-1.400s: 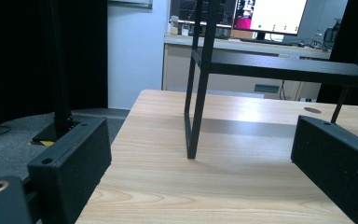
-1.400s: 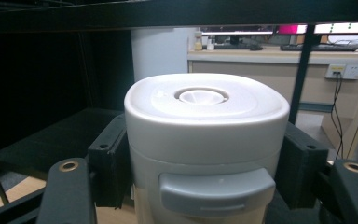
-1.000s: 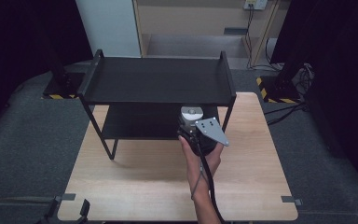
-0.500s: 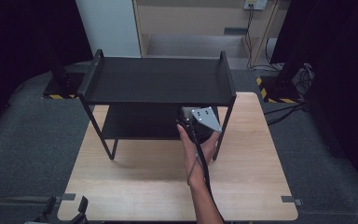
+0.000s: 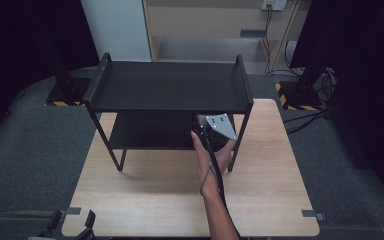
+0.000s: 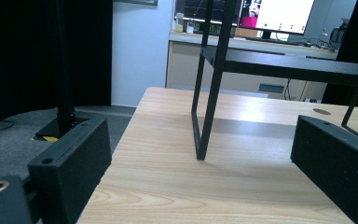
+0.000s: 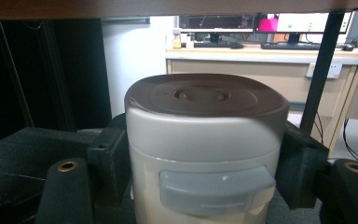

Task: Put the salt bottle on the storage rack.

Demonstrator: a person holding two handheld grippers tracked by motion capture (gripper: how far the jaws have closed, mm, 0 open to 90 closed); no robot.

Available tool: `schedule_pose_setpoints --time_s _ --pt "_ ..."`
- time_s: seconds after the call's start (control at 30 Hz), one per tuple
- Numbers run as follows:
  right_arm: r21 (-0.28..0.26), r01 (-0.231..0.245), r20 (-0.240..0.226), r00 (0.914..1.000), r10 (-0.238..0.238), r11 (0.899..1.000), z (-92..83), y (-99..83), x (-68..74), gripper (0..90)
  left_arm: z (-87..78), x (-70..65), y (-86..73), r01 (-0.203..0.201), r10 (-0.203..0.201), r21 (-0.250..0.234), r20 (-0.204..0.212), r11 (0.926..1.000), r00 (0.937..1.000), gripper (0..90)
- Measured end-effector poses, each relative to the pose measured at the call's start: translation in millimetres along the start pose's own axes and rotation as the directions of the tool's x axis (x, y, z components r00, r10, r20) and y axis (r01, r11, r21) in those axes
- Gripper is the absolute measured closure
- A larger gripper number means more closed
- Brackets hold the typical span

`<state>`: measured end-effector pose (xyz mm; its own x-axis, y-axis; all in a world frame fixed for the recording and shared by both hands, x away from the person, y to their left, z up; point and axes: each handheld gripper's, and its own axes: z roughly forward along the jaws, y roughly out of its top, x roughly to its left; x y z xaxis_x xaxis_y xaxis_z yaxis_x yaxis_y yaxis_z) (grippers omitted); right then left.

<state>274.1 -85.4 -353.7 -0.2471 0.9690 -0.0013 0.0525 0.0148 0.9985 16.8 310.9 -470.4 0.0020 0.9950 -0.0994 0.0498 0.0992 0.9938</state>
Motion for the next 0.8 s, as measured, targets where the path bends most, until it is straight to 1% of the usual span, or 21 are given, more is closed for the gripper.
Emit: schedule_pose_setpoints --time_s 0.1,0.13,0.17,0.2,0.23,0.27,0.3,0.33,0.4,0.43,0.47,0.5,0.53,0.57,0.6,0.63,0.67,0.7,0.73,0.77,0.8 --pt "-0.004 -0.006 -0.001 1.0 0.006 1.0 0.6 -0.9 -0.4 30.8 0.5 -0.1 0.0 0.001 -0.001 0.002 0.001 1.0 1.0 3.7" --pt "-0.004 -0.005 -0.001 1.0 0.005 1.0 1.0 -1.1 -0.4 28.9 0.5 -0.1 0.1 0.001 -0.001 0.001 0.002 1.0 1.0 3.7" --pt "0.002 -0.01 0.0 0.9999 0.01 1.0 1.3 -1.3 -0.1 21.2 0.3 -0.3 0.2 0.001 -0.001 -0.001 0.002 1.0 1.0 3.7" --pt "0.003 -0.011 0.002 0.9999 0.011 1.0 0.6 -2.3 0.8 18.5 0.0 -0.5 0.3 0.001 -0.001 -0.002 0.002 1.0 1.0 3.7" --pt "0.003 -0.011 0.002 0.9999 0.011 1.0 0.6 -2.3 0.8 18.5 -0.2 -0.5 0.4 0.002 -0.002 -0.002 0.002 1.0 1.0 3.7" --pt "-0.014 -0.006 0.013 0.9999 0.006 1.0 -3.3 -6.6 4.8 15.2 -0.2 -0.5 0.4 0.003 -0.003 -0.002 0.002 1.0 1.0 3.6" --pt "-0.022 0.006 0.02 0.9998 -0.005 1.0 -6.3 -8.7 7.6 14.5 -0.4 -0.5 0.4 0.003 -0.003 -0.001 0.002 1.0 1.0 3.6" --pt "-0.022 0.006 0.02 0.9998 -0.005 1.0 -6.3 -8.7 7.6 14.5 -0.4 -0.4 0.4 0.001 -0.001 0.001 0.002 1.0 1.0 3.6" --pt "-0.051 0.013 0.032 0.9994 -0.012 0.999 -17.1 -14.9 15.1 12.4 -0.6 -0.4 0.2 0.003 -0.003 0.001 0.002 1.0 1.0 3.6" --pt "-0.051 0.013 0.032 0.9994 -0.012 0.999 -17.1 -14.9 15.1 12.4 -0.5 -0.6 0.1 0.002 -0.002 0.001 0.002 1.0 1.0 3.6" --pt "-0.073 0.019 0.038 0.9991 -0.016 0.997 -25.8 -18.9 20.2 11.1 -0.2 -0.8 0.0 0.001 -0.001 0.003 0.005 1.0 1.0 3.6" --pt "-0.073 0.019 0.038 0.9991 -0.016 0.997 -25.8 -18.9 20.2 11.1 -0.2 -0.8 0.0 0.001 -0.001 0.003 0.005 1.0 1.0 3.6" --pt "-0.085 0.036 0.05 0.9983 -0.032 0.996 -34.8 -22.3 25.6 9.5 0.3 -1.2 -0.1 -0.001 0.001 0.006 0.007 1.0 1.0 3.6" --pt "-0.088 0.041 0.054 0.9979 -0.037 0.995 -39.6 -24.1 27.6 8.7 0.6 -1.1 0.0 -0.004 0.003 0.007 0.009 1.0 1.0 3.6" --pt "-0.088 0.041 0.054 0.9979 -0.037 0.995 -39.6 -24.1 27.6 8.7 0.6 -1.1 0.0 -0.004 0.003 0.007 0.009 1.0 1.0 3.5" --pt "-0.094 0.049 0.063 0.9971 -0.043 0.994 -45.0 -26.5 29.3 8.6 0.9 -1.2 0.1 -0.007 0.007 0.008 0.01 0.9999 0.9999 3.5" --pt "-0.11 0.053 0.071 0.9965 -0.045 0.992 -57.4 -33.2 29.1 7.5 1.4 -1.4 0.0 -0.009 0.009 0.008 0.009 0.9999 0.9999 3.5" --pt "-0.11 0.053 0.071 0.9965 -0.045 0.992 -57.4 -33.2 29.1 7.5 1.9 -1.1 0.1 -0.01 0.01 0.009 0.01 0.9999 0.9999 3.5" --pt "-0.117 0.05 0.074 0.9964 -0.042 0.992 -64.2 -37.1 28.4 6.9 2.9 -0.8 -0.2 -0.012 0.012 0.008 0.01 0.9999 0.9999 3.4" --pt "-0.126 0.042 0.071 0.9969 -0.034 0.991 -73.0 -42.8 25.9 6.3 4.0 -0.7 -0.7 -0.014 0.014 0.007 0.01 0.9999 0.9999 3.4" --pt "-0.138 0.03 0.068 0.9975 -0.02 0.99 -86.4 -52.3 21.8 5.7 4.8 -0.4 -0.8 -0.015 0.015 0.008 0.01 0.9999 0.9998 3.3"
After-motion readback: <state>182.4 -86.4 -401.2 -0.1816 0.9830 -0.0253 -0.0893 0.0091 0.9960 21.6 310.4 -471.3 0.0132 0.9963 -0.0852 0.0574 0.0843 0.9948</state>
